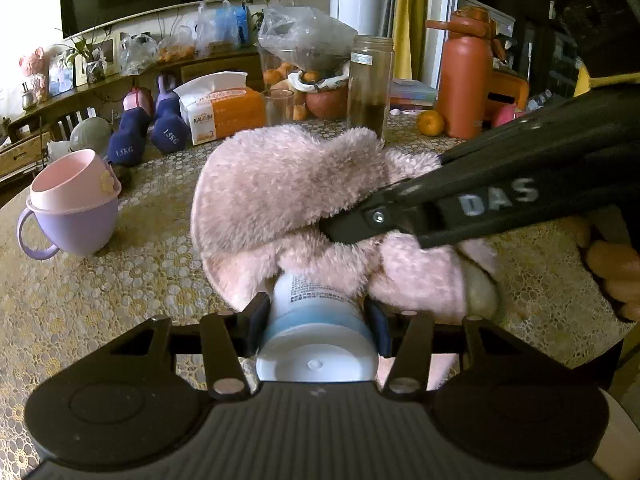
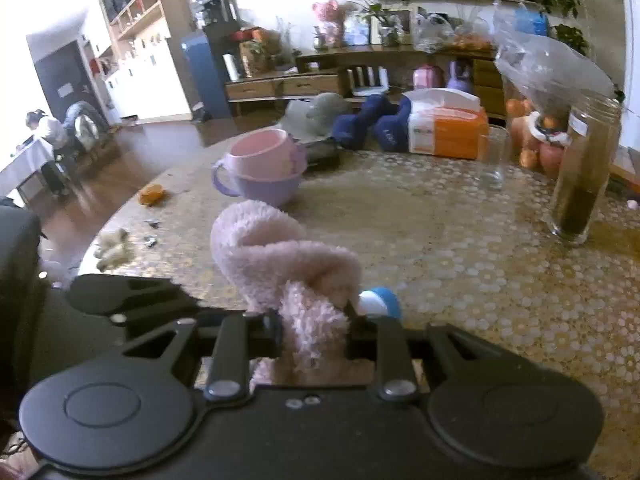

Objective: Organize objects
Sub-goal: 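Wipe the towel along the bottle body with the right gripper, then rub the towel back and forth over the bottle with the right gripper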

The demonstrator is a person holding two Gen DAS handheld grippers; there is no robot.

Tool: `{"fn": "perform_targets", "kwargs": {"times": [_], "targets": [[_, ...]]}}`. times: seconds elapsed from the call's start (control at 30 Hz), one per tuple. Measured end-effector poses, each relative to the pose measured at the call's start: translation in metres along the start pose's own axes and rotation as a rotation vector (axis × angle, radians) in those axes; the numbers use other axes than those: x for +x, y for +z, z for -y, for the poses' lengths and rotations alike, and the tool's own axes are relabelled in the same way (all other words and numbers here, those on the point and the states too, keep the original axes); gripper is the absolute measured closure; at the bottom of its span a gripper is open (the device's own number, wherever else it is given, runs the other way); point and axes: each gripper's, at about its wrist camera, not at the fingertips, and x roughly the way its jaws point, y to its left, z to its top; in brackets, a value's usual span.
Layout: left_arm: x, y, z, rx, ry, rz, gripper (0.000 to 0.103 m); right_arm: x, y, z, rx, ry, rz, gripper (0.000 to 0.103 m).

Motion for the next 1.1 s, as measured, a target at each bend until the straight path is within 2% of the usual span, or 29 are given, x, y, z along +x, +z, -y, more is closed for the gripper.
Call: {"fn": "perform_targets", "kwargs": {"times": [0.6, 0.7, 0.9, 1.1], "targets": [[0.004, 0.000, -0.003, -0.010, -0.014, -0.004, 0.052, 0.043, 0.004, 0.043, 0.080, -0.198, -0.045, 0.078], [0.004, -0.001, -0.004, -0.008, -0.015, -0.008, 0.052, 0.043, 0.004, 0.048, 0.079, -0.275, -0.045, 0.078], [0.005, -0.002, -0.005, -0.013, -0.009, -0.019, 0.053, 0.021, 0.002, 0.068, 0.135, -0.308, -0.007, 0.078], [0.005, -0.002, -0.006, -0.016, -0.009, -0.018, 0.053, -0.018, 0.005, 0.066, 0.124, -0.290, 0.060, 0.078]]}}
